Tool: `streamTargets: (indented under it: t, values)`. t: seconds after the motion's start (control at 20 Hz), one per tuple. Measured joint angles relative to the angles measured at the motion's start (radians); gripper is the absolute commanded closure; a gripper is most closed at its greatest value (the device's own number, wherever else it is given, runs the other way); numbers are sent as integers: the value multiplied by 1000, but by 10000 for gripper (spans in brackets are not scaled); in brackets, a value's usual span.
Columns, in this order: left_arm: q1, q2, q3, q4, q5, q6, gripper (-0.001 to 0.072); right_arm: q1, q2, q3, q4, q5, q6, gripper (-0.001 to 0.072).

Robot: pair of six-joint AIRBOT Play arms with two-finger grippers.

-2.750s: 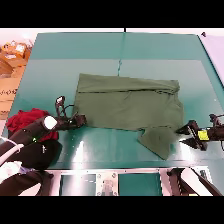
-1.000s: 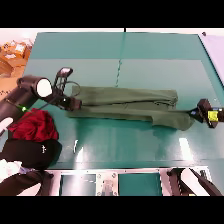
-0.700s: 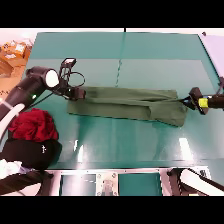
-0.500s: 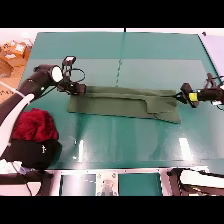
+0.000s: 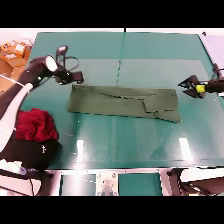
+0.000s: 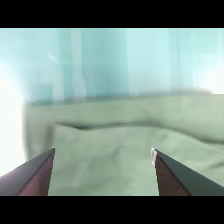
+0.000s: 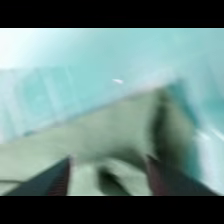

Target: Fold the shirts.

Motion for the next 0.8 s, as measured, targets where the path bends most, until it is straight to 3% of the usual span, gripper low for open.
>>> streamTargets:
  t: [0.15, 0.3, 0.6, 0.8]
  values:
    - [60, 10, 68, -2, -79, -21, 4, -101, -8, -6, -47, 82, -57, 53]
    - [83, 15, 95, -11, -134, -31, 4, -149, -43, -45, -39, 122, -139, 52]
    - [97, 18, 109, -42, -170, -36, 4, -142, -206, -67, 183, 252, -336, 53]
    - [100, 18, 111, -48, -177, -37, 4, -112, -265, -66, 247, 297, -415, 54]
